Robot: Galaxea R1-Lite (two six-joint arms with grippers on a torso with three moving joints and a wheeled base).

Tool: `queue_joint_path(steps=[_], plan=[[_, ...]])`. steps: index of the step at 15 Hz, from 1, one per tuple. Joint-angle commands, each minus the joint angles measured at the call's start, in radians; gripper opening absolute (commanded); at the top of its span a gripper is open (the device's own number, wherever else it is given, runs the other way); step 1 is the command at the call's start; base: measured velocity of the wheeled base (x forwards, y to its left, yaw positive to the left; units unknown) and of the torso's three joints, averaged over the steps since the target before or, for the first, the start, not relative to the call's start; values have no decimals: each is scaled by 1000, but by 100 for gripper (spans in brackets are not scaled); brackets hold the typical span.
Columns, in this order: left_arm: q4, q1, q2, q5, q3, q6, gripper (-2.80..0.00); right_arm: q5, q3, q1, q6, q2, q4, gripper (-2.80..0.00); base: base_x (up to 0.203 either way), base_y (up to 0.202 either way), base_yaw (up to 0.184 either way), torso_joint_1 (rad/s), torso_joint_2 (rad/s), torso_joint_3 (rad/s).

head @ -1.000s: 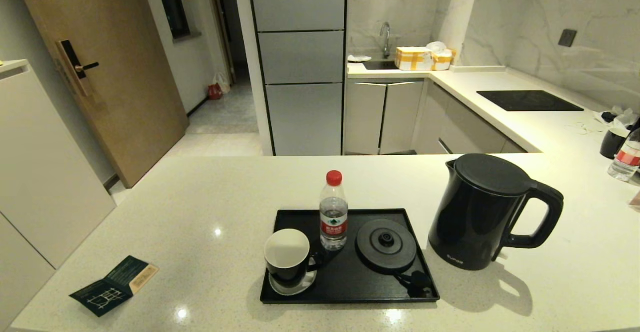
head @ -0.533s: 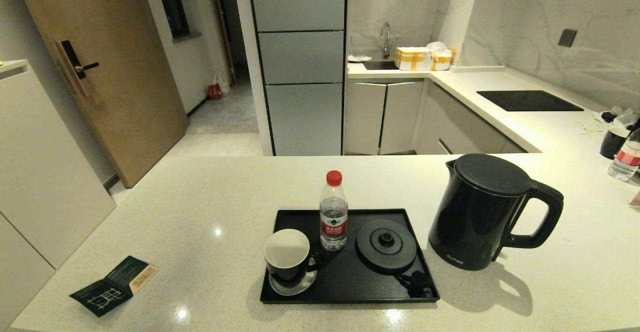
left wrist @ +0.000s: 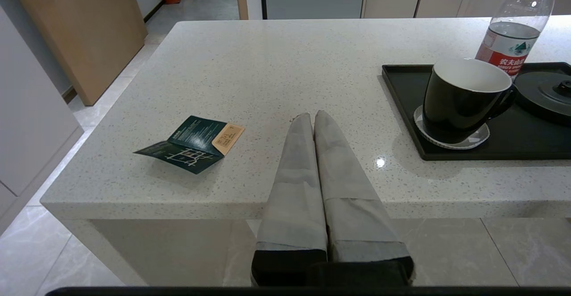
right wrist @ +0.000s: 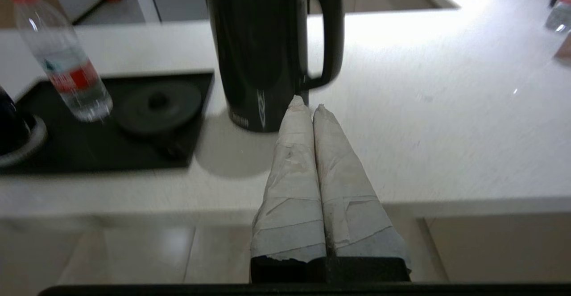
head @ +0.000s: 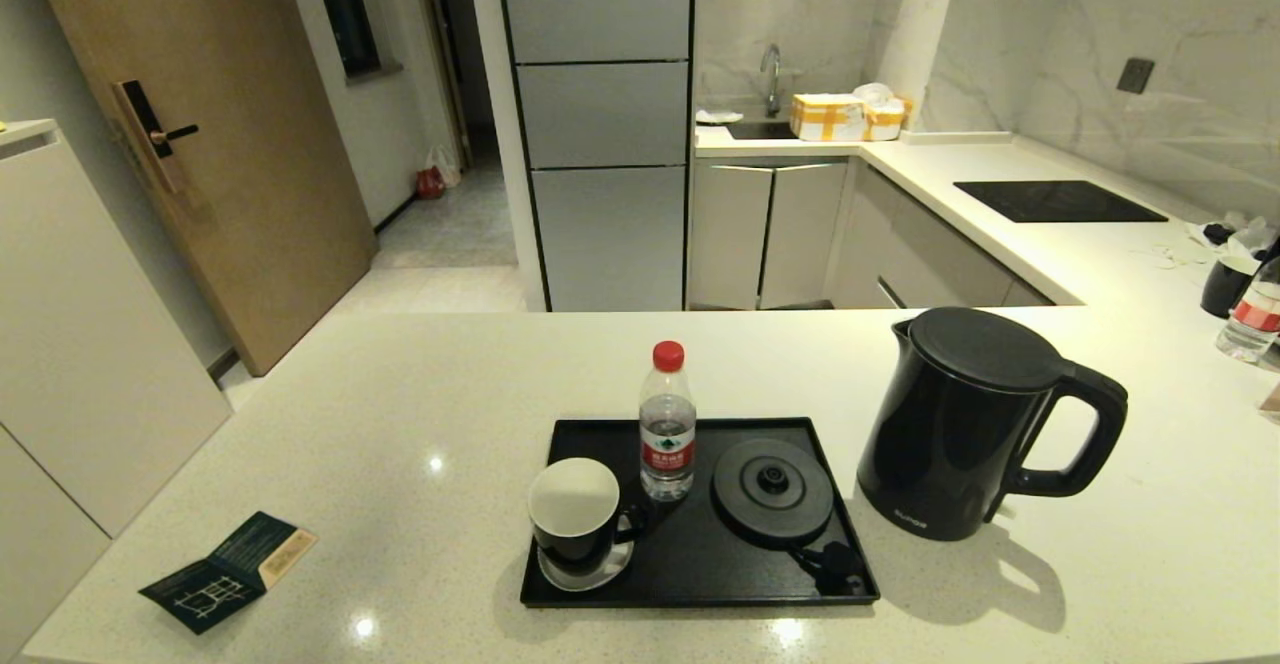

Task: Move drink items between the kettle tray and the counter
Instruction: Return the kettle to its original position

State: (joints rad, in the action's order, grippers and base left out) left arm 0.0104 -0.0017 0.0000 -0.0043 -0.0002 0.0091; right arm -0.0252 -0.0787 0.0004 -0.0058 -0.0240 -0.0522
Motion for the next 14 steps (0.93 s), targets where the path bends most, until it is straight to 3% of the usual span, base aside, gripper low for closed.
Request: queue_joint_path(steps=[1, 4, 6, 8, 9, 12, 14], plan=[[0, 0, -2, 0, 0, 0, -280, -43, -202, 2, 11, -87, -77, -280, 0, 0, 0, 0, 0, 0], [0, 0, -2, 0, 0, 0, -280, -111, -506, 22, 41, -409, -287, -280, 0, 0, 0, 0, 0, 0], [0, 0, -2, 0, 2, 0, -280, -90, -531, 34, 55, -682, -312, -280, 0, 0, 0, 0, 0, 0], [0, 0, -2, 0, 2, 0, -280, -74, -487, 35, 68, -907, -228, -280, 0, 0, 0, 0, 0, 0], [0, 0, -2, 0, 0, 0, -280, -68, -462, 31, 75, -1024, -155, 0, 0, 0, 0, 0, 0, 0], [0, 0, -2, 0, 1, 0, -280, -60, -421, 20, 165, -1301, 55, 0, 0, 0, 0, 0, 0, 0], [0, 0, -2, 0, 2, 0, -280, -61, -387, 14, 234, -1356, 213, 0, 0, 0, 0, 0, 0, 0]])
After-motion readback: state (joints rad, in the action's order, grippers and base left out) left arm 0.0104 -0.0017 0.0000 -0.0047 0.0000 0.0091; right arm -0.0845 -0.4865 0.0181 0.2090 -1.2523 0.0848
